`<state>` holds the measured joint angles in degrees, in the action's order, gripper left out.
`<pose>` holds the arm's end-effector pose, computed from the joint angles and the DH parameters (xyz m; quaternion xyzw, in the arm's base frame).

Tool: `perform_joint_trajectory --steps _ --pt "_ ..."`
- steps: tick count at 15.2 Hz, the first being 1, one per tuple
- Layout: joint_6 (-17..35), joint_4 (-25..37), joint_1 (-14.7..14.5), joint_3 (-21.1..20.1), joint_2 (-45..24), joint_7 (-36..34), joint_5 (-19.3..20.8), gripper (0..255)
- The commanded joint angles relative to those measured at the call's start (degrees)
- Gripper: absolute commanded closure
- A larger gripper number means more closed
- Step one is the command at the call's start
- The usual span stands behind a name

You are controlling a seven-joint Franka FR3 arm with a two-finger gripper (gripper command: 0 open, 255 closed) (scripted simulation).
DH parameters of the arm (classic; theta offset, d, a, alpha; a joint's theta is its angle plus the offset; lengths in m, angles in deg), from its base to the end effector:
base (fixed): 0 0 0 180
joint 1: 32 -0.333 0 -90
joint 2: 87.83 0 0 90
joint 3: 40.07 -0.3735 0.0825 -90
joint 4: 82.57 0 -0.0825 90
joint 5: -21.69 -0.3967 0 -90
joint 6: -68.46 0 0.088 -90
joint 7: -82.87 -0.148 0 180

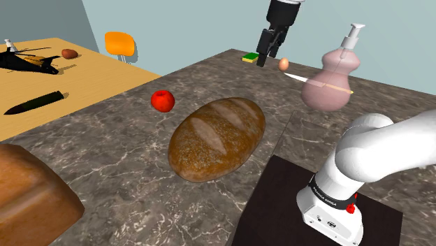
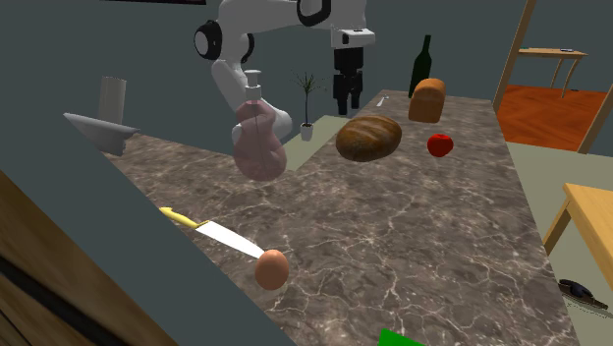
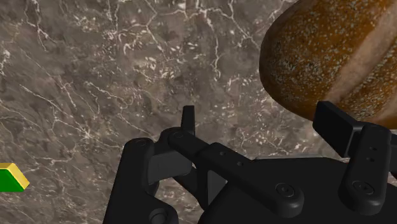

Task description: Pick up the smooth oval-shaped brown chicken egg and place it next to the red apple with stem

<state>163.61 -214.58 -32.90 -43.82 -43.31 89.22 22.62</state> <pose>0.2956 0.0295 0.6215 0.9934 0.0880 0.0655 0.0326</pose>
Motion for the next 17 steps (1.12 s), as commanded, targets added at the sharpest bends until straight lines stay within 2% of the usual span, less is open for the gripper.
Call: perform_joint_trajectory --steps 1,9,17 --pt "0.0 0.0 0.0 0.0 0.0 0.0 0.0 0" --pt "7.78 -2.22 2.8 10.9 -2.33 11.18 4.18 0" --pt "15.64 0.32 4.19 22.2 -9.63 22.72 5.6 0"
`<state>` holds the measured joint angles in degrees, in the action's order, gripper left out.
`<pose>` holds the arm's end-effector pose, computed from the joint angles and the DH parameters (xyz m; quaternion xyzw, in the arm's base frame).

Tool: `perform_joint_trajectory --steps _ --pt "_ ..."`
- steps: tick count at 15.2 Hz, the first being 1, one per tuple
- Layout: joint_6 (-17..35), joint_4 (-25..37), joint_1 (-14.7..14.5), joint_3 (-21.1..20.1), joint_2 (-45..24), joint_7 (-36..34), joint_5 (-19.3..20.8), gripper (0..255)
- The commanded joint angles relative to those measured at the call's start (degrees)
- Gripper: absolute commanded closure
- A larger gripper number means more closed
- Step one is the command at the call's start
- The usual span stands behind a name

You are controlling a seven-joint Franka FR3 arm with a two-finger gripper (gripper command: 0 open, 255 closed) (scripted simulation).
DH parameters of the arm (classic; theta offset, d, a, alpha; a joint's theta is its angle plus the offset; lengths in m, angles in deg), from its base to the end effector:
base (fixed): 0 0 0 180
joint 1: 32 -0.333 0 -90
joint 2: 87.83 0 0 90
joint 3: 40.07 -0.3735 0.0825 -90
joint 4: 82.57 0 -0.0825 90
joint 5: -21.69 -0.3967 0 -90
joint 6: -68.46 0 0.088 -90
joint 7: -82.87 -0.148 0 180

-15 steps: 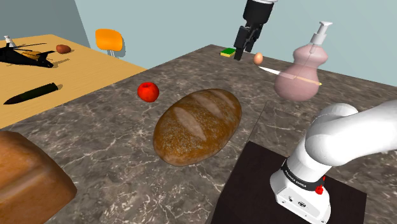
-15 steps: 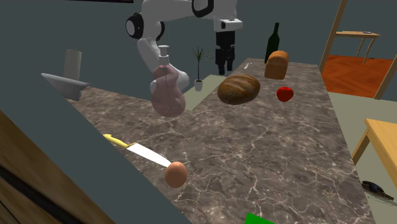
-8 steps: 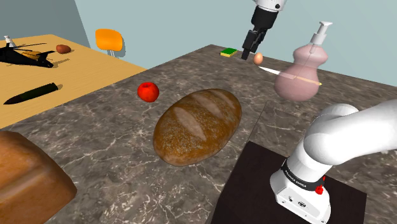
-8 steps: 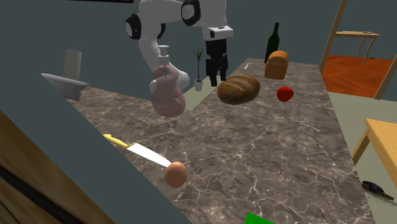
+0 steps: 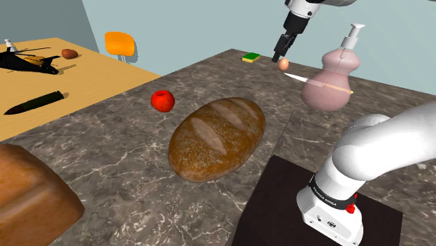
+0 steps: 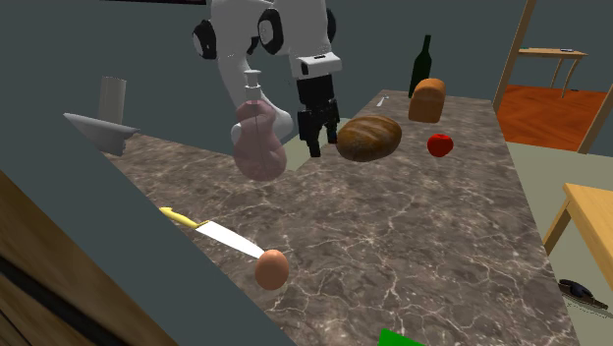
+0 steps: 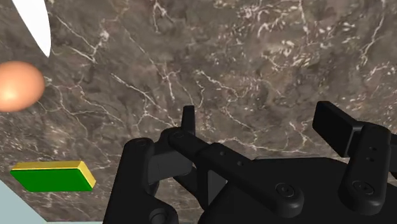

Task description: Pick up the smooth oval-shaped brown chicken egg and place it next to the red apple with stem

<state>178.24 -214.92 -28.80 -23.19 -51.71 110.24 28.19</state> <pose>0.3427 -0.1637 0.5860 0.9892 0.0941 0.1117 0.0127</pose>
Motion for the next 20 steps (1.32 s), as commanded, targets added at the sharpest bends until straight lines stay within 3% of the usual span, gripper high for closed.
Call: perform_joint_trajectory --steps 1,6,11,16,20 --pt "1.92 1.31 0.07 3.04 -2.45 3.21 -0.11 0" --pt "6.01 5.71 -0.74 10.61 -9.53 11.32 -2.34 0" --pt "8.8 12.03 -2.57 18.72 -18.46 20.83 -8.01 0" --pt "9.04 20.59 -4.01 26.93 -30.27 32.61 -18.83 0" --pt "5.98 29.49 -1.3 30.93 -42.38 42.95 -31.2 0"
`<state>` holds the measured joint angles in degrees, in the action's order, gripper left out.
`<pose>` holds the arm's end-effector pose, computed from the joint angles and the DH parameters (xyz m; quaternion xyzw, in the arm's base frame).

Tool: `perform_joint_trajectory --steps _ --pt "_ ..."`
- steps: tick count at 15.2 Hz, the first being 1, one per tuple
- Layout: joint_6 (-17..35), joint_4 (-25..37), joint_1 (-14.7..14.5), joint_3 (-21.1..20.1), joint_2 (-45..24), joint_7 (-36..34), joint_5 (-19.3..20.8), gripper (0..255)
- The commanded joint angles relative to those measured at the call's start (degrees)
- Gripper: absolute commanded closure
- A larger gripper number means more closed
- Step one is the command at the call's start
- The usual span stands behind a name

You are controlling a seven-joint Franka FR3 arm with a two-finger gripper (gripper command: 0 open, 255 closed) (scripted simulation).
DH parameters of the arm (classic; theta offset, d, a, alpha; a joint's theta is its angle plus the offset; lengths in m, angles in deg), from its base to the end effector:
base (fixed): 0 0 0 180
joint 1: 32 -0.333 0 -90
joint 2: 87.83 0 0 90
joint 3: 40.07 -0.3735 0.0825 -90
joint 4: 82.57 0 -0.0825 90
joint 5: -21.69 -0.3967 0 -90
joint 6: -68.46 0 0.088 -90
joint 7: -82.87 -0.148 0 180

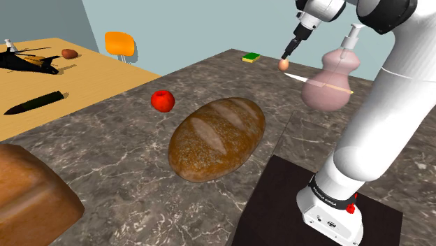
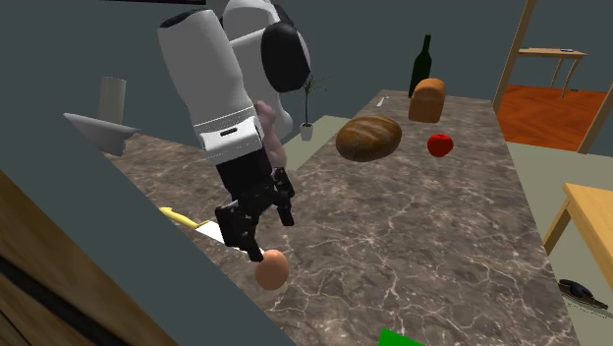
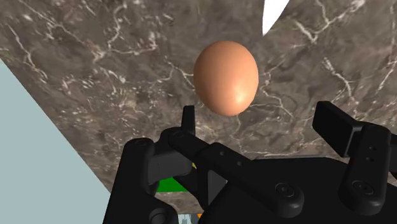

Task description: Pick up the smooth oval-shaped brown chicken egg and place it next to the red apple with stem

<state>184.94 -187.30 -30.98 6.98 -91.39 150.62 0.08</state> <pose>0.4434 -0.4275 0.5372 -0.9798 -0.1016 -0.1718 0.0117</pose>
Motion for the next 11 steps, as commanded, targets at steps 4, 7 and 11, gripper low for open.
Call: perform_joint_trajectory --steps 4,7,11 --pt "0.59 1.7 1.8 0.09 -4.87 4.08 -5.31 0" --pt "2.2 0.8 1.88 -0.33 -6.11 4.88 -6.63 0" --pt "3.02 0.38 1.95 -0.58 -6.8 5.32 -7.37 0"
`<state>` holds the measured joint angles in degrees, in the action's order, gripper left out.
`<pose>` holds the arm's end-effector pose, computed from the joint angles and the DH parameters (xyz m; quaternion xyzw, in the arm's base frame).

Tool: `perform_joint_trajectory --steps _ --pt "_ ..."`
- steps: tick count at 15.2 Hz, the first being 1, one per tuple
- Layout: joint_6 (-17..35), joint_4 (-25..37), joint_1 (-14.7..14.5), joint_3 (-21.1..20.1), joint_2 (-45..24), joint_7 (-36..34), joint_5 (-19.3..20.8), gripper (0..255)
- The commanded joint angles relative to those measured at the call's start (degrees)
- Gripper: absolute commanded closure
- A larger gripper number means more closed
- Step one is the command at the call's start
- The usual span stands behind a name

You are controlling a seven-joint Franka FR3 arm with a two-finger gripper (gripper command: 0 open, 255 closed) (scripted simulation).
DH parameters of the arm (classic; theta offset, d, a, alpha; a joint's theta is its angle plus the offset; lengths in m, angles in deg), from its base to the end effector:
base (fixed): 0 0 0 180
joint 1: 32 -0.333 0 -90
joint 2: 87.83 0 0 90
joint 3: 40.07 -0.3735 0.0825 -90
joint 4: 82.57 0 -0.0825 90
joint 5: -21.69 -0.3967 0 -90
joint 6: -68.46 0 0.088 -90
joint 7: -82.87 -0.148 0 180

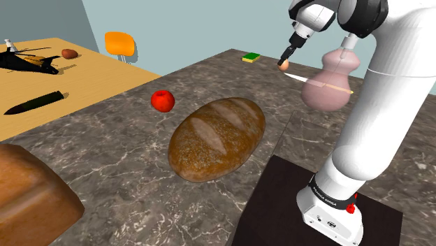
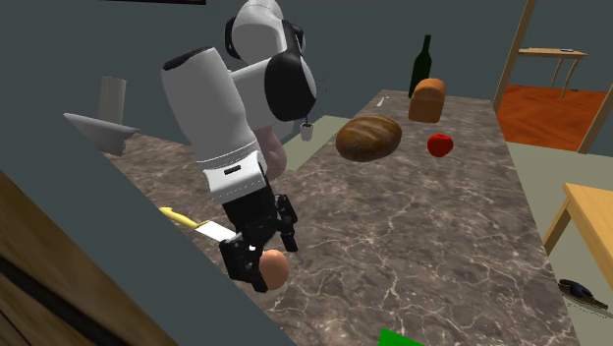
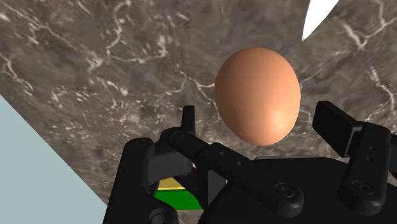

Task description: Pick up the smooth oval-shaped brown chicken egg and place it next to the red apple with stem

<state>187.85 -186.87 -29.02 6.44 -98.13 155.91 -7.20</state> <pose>0.4666 -0.4414 0.4940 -0.9786 -0.1034 -0.1776 0.0137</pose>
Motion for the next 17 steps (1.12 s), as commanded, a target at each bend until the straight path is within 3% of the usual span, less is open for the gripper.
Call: perform_joint_trajectory --steps 1,5,6,17 --pt "0.11 -0.05 -0.01 -0.03 -0.07 0.02 -0.08 0" --pt "0.1 -0.05 -0.01 -0.03 -0.06 0.03 -0.08 0" --pt "0.1 -0.05 -0.01 -0.03 -0.06 0.03 -0.08 255" --pt "-1.1 1.02 -0.09 0.13 0.36 -0.71 0.59 255"
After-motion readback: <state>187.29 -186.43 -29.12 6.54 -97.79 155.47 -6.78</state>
